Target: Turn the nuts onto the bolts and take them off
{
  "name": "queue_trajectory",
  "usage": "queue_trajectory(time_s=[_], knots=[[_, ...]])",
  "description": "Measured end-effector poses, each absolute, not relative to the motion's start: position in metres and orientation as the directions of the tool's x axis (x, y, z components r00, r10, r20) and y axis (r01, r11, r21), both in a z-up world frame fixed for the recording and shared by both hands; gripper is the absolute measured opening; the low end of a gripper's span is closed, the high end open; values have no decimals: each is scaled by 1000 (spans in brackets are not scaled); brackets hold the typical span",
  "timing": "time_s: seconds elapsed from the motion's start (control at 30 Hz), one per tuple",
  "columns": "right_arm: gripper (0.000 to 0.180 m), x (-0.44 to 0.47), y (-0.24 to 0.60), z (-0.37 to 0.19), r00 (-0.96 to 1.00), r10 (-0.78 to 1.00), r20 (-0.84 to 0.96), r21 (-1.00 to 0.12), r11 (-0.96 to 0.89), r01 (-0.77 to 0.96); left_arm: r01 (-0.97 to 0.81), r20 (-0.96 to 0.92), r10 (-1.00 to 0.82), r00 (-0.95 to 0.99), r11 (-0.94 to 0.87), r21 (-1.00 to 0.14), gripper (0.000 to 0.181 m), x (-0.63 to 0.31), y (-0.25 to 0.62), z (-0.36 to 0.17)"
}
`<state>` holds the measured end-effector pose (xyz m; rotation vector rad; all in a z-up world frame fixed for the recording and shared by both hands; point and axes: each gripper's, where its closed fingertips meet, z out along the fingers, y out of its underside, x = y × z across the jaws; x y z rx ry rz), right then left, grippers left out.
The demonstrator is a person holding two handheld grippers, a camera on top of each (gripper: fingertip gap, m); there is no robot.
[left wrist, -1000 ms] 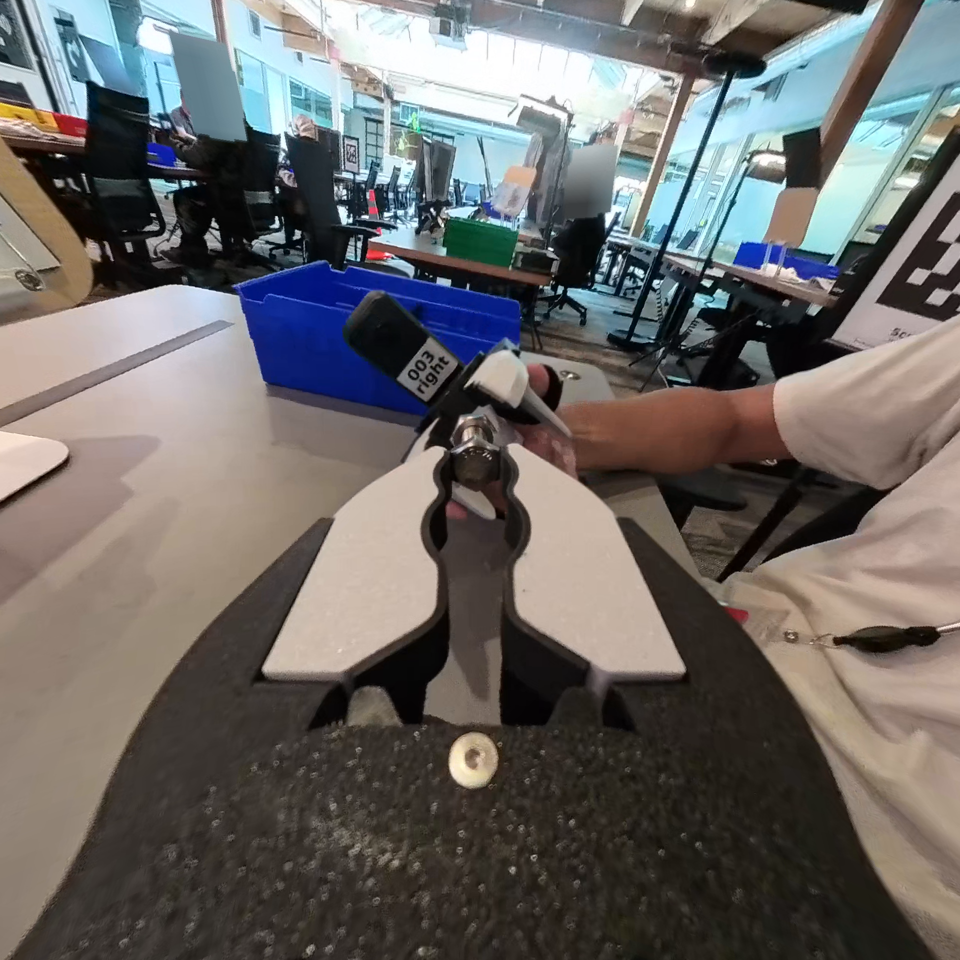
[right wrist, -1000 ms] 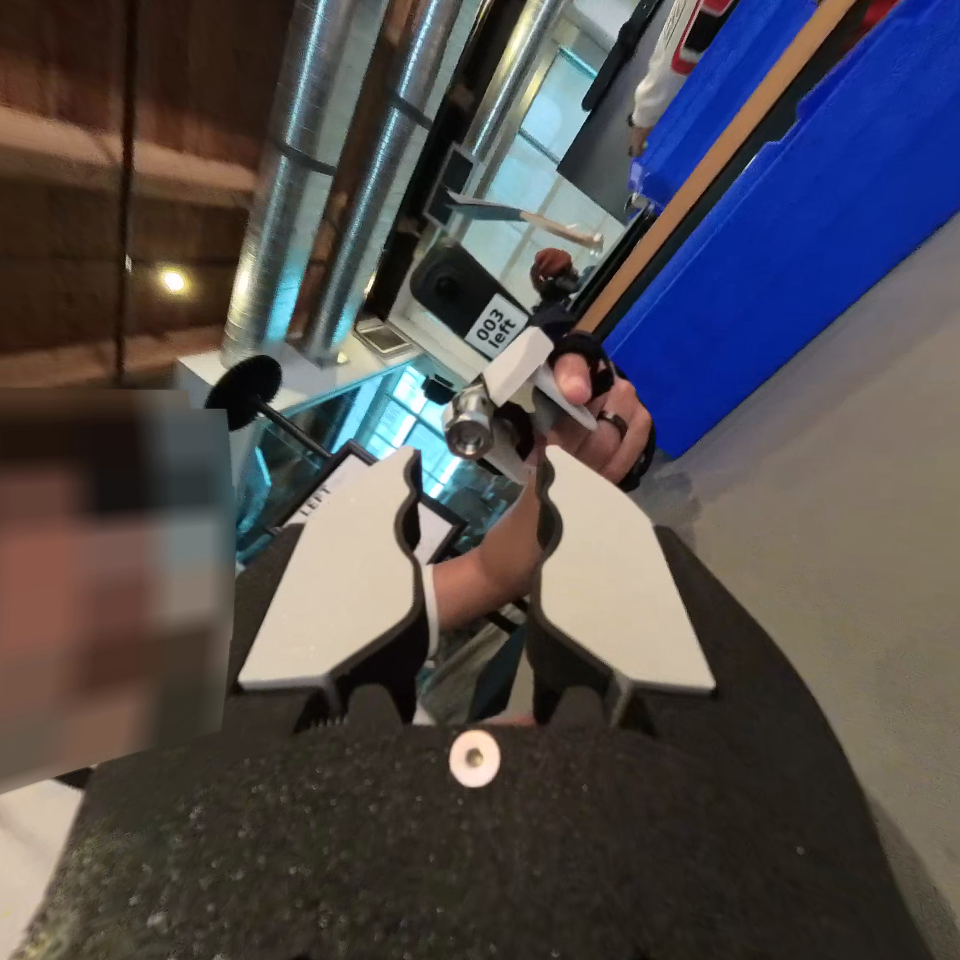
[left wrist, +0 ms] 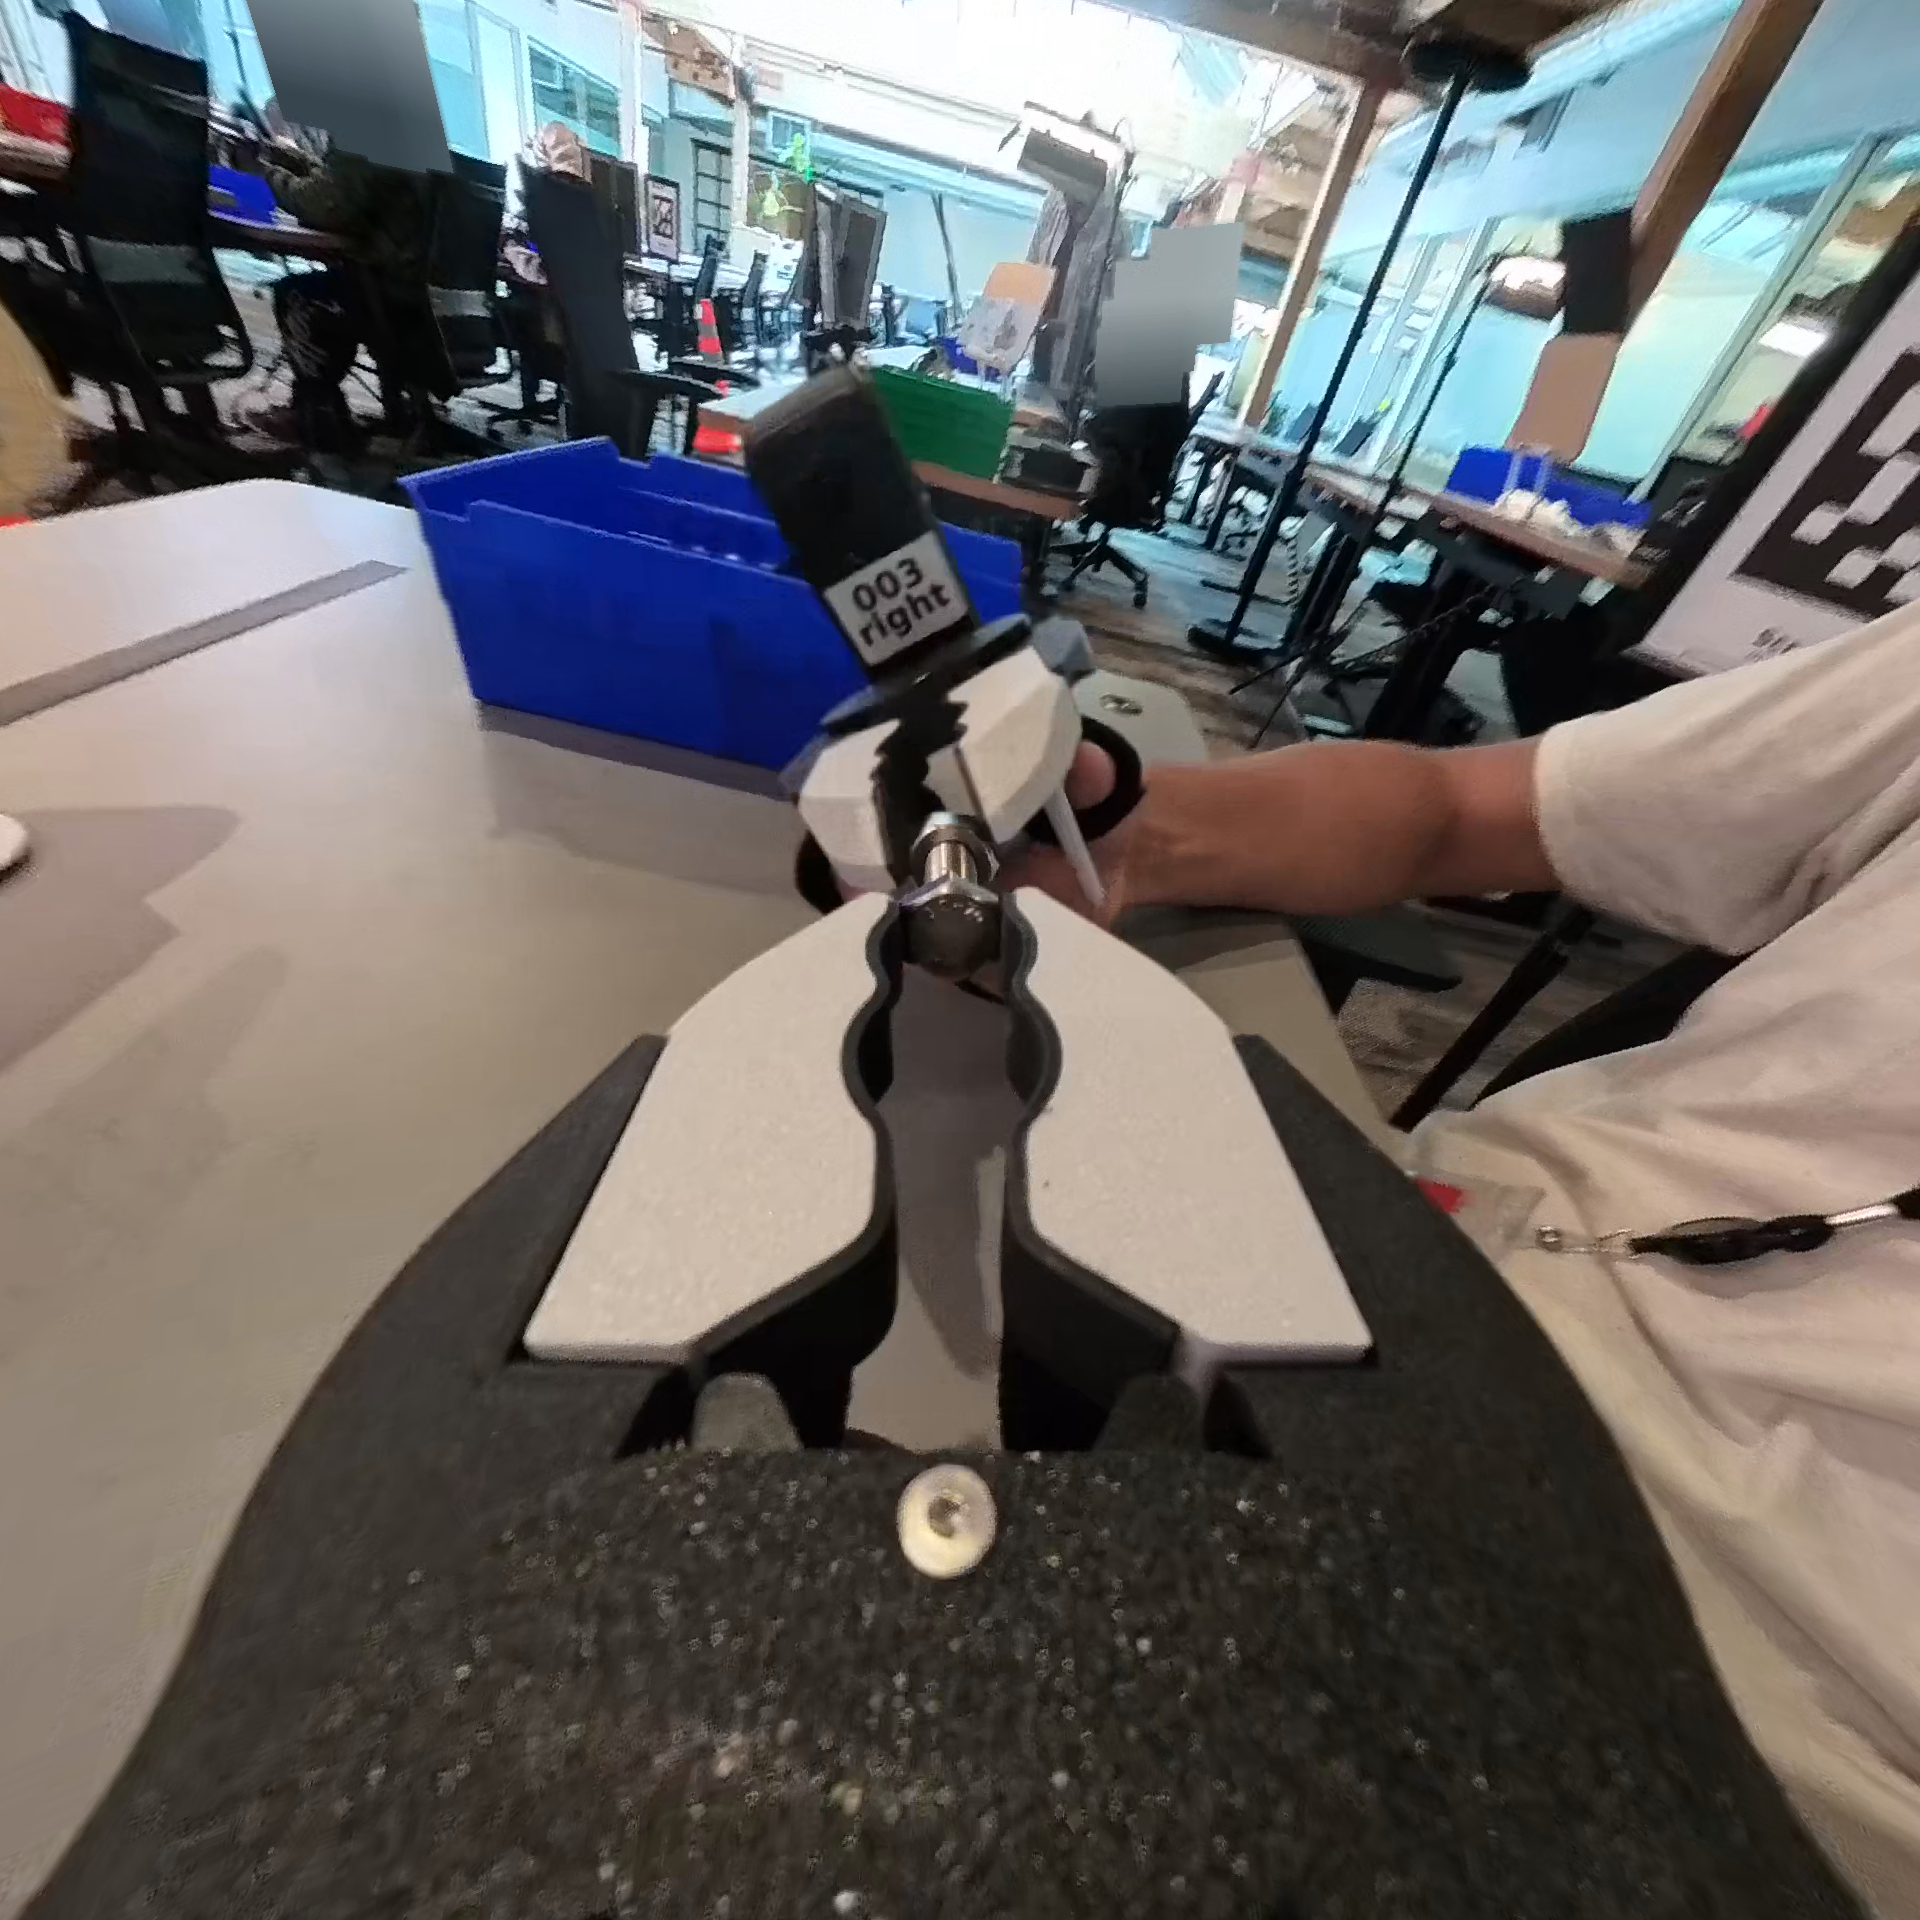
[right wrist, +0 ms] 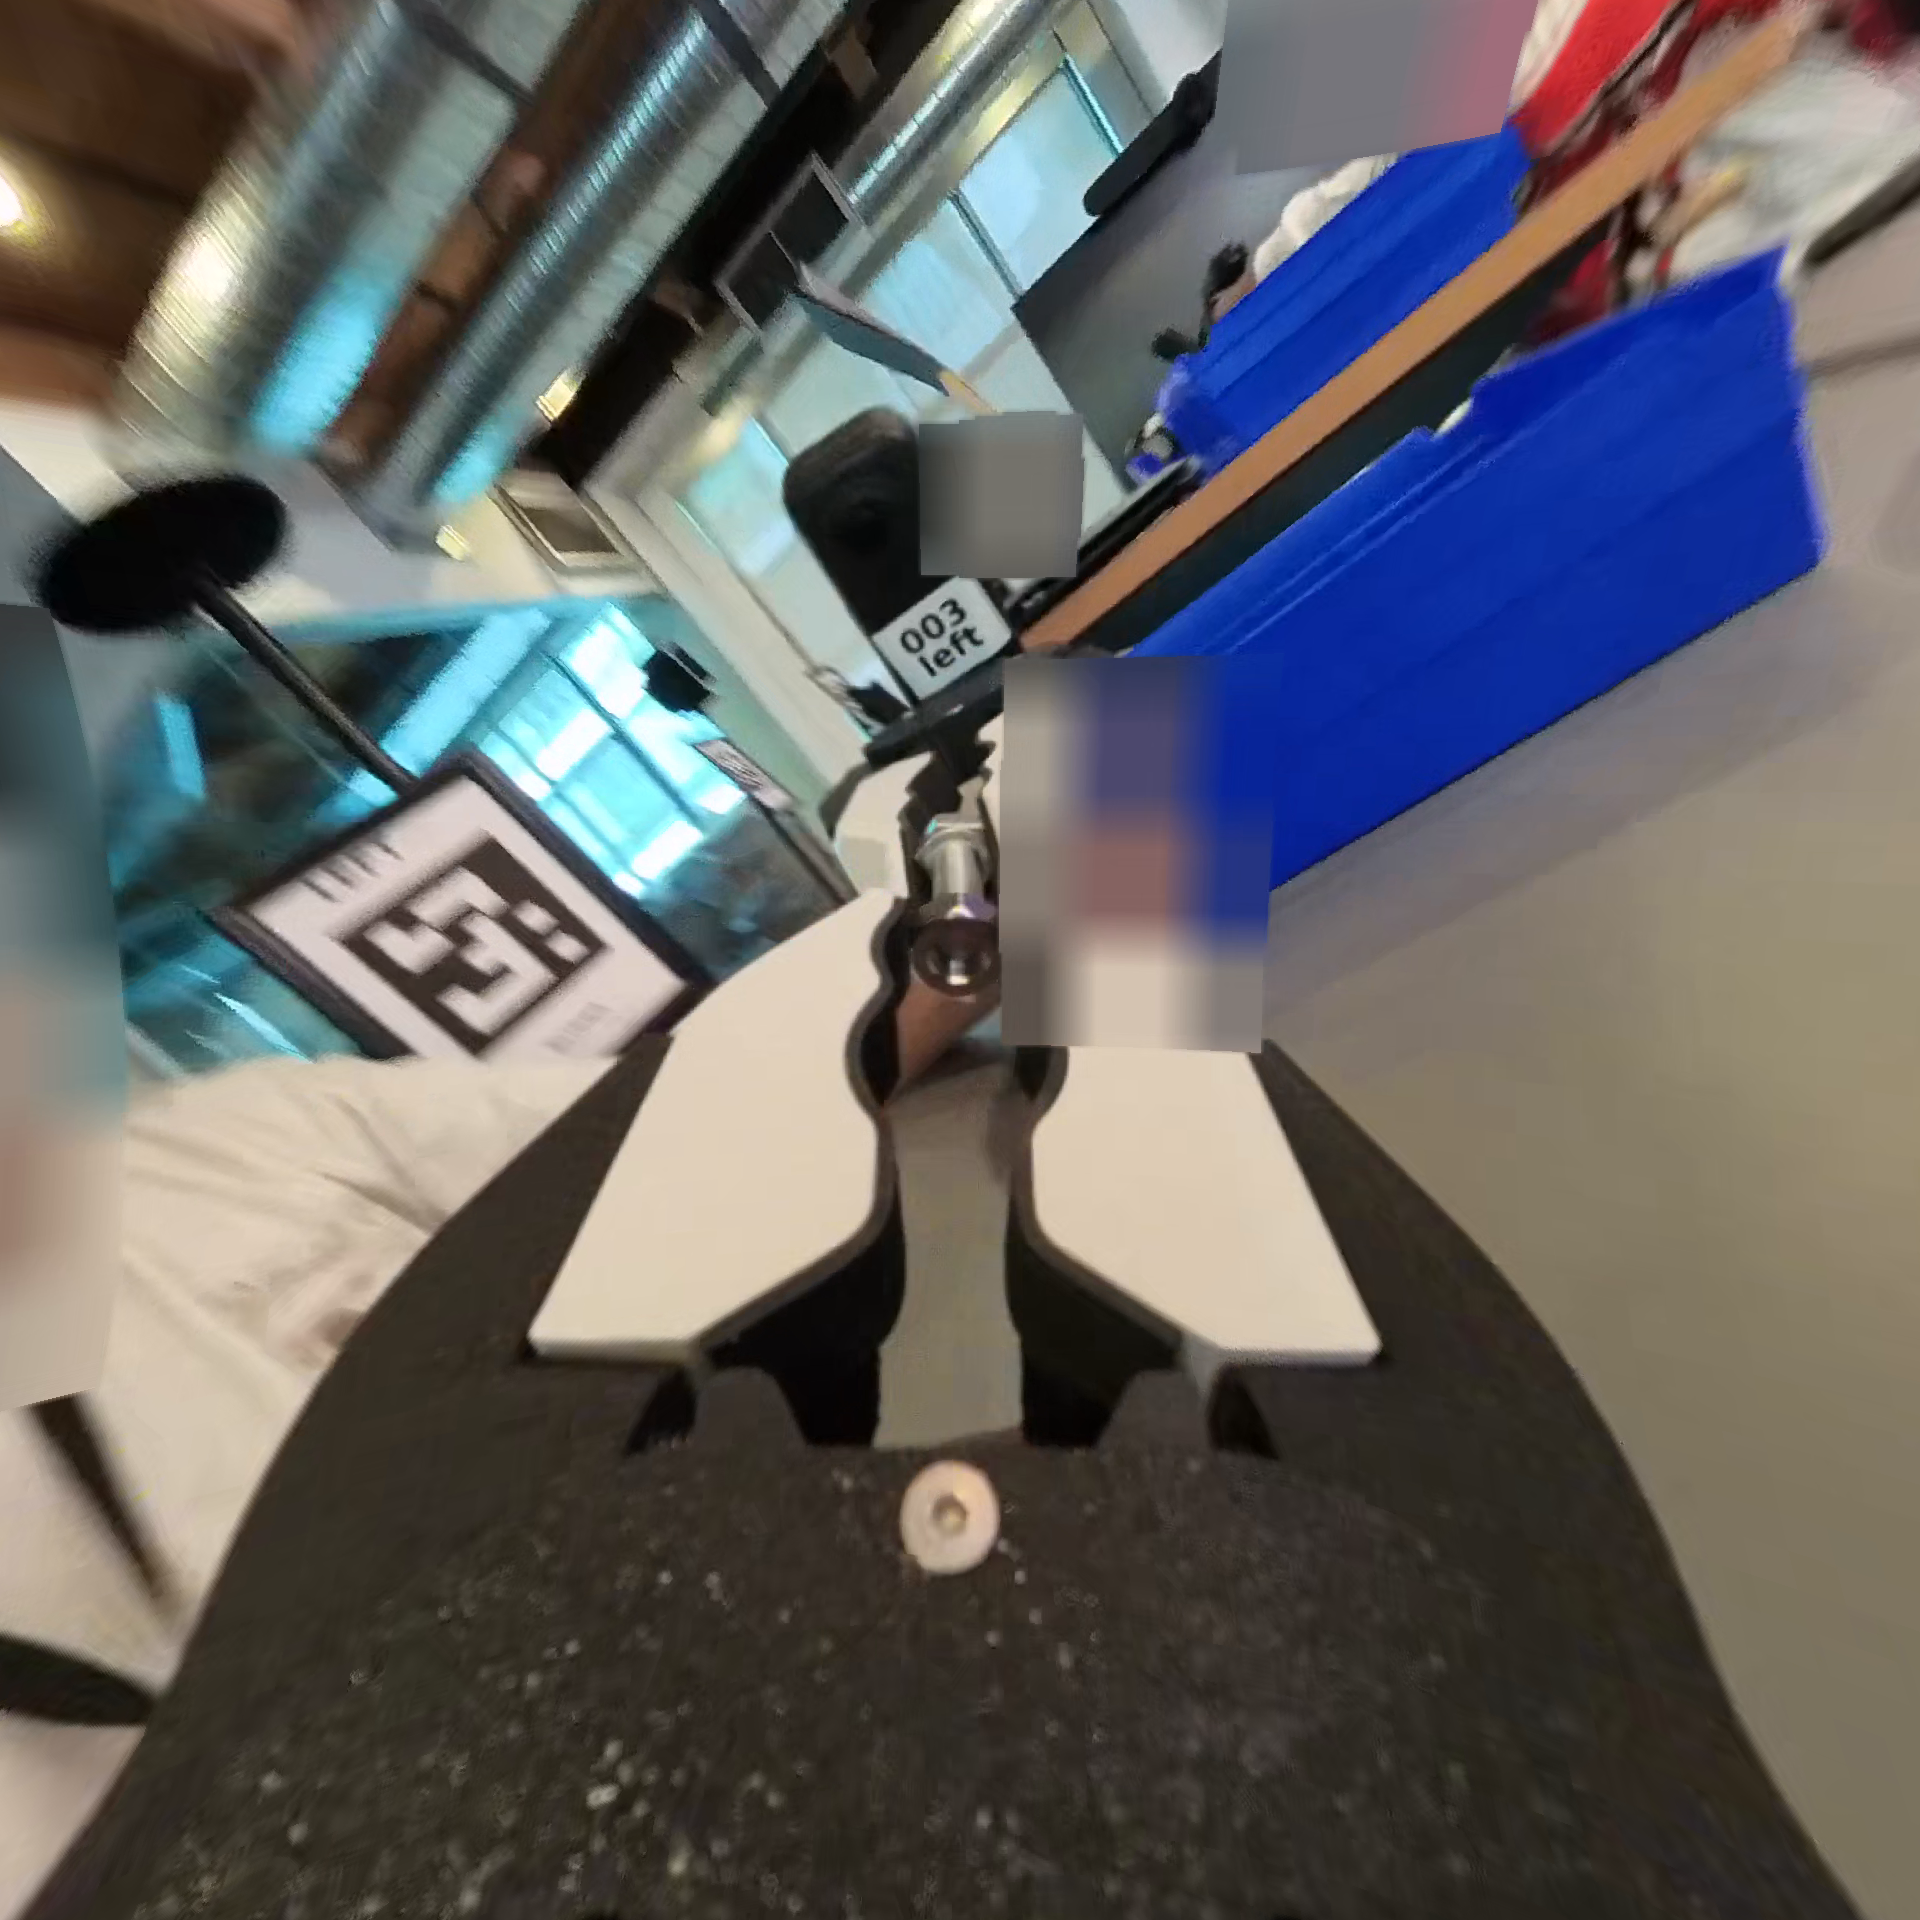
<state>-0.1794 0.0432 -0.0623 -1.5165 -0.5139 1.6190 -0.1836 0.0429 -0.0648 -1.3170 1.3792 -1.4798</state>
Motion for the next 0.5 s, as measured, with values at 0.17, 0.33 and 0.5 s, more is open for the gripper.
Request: queue_trajectory(time_s=[0.17,0.33,0.5], knots=[[17,-181,37,-63,378,919,-109,-994,-90,-68,-123,364,-874,-321,-343,-931,17,-184,40,-61],[17,-181,33,-68,469,676,568,-822,440,363,-168,434,-827,-356,-400,-901,17,-184,36,-65],[17,-177,31,-68,289,198,937,-346,658,669,-158,452,-810,-374,-424,-892,17,-185,37,-62]])
